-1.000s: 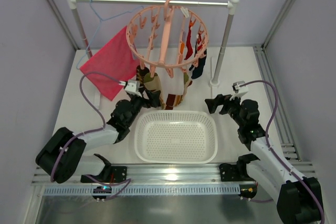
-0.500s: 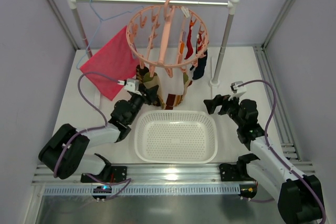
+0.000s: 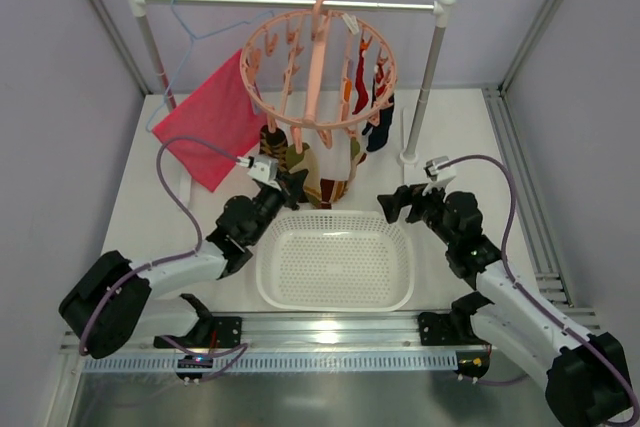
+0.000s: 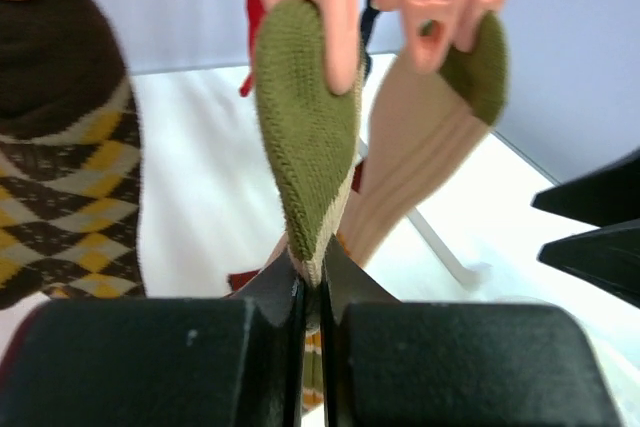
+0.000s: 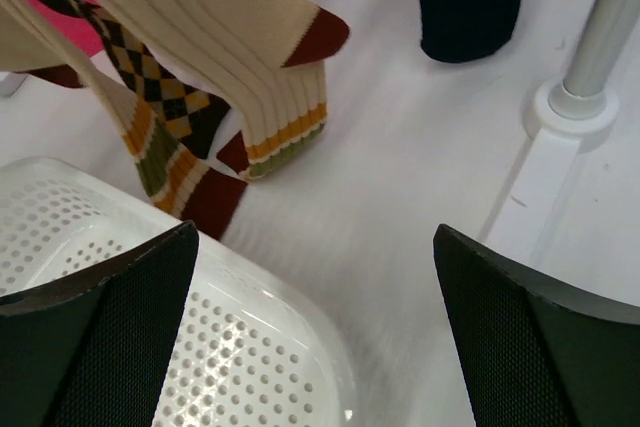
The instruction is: Remove the socks clipped to the hanger
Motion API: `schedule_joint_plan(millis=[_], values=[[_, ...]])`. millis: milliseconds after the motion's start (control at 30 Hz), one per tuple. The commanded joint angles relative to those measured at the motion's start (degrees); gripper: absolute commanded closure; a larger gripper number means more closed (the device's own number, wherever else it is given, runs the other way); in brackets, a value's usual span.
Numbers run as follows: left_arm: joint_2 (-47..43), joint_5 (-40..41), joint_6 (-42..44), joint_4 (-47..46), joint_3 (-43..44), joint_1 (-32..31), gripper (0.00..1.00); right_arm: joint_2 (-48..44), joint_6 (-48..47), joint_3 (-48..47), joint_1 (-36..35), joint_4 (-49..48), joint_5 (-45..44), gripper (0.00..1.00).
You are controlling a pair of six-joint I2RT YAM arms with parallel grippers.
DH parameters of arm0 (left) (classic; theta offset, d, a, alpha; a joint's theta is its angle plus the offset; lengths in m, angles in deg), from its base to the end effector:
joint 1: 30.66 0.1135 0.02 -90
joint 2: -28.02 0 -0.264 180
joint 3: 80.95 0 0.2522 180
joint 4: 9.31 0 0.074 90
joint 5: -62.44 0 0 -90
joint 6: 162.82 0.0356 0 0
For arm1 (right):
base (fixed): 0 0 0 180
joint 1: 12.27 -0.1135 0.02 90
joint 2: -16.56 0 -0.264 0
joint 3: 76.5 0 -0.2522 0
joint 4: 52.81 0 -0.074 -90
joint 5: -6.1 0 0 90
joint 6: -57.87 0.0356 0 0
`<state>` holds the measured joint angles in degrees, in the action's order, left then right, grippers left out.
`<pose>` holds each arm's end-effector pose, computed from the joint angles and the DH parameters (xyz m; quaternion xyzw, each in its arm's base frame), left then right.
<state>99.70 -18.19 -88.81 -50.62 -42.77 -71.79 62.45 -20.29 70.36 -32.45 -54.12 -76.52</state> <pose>0.1962 -0.1637 0.2397 0.0825 0.6528 -0.3119 0.6854 0.1762 0.0696 0.2257 -0.0968 0.7674 0.2221 0.5936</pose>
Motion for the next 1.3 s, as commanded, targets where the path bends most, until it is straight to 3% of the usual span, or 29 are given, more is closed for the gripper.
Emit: schedule_joint_plan(millis=[0, 267, 467, 567, 967, 1267], values=[[-4.3, 4.1, 1.9, 6.5, 2.8, -2.6, 1.00, -2.1, -2.1, -5.9, -6.7, 2.5, -7.1, 0.00], [-9.3, 5.8, -0.1, 15.7, 4.6, -4.8, 1.00, -1.5, -0.8, -15.1, -18.6, 6.6, -14.8, 0.00], [-12.3, 6.6, -2.3, 22.3, 6.0, -5.2, 1.00, 6.1, 0.5, -23.9, -24.5, 3.3, -9.3, 0.01], [-14.6, 7.6, -3.1, 24.9, 6.2, -5.2, 0.99, 9.6, -0.1, -27.7, -27.9, 2.0, -11.0, 0.02], [-14.2, 10.9, -2.4, 33.3, 10.4, -7.2, 1.00, 23.8, -6.2, -47.2, -41.0, 11.2, -42.1, 0.02], [-12.5, 24.1, 0.1, 35.2, 11.8, -12.5, 1.00, 33.4, -5.4, -59.2, -43.4, 20.0, -52.5, 0.06]])
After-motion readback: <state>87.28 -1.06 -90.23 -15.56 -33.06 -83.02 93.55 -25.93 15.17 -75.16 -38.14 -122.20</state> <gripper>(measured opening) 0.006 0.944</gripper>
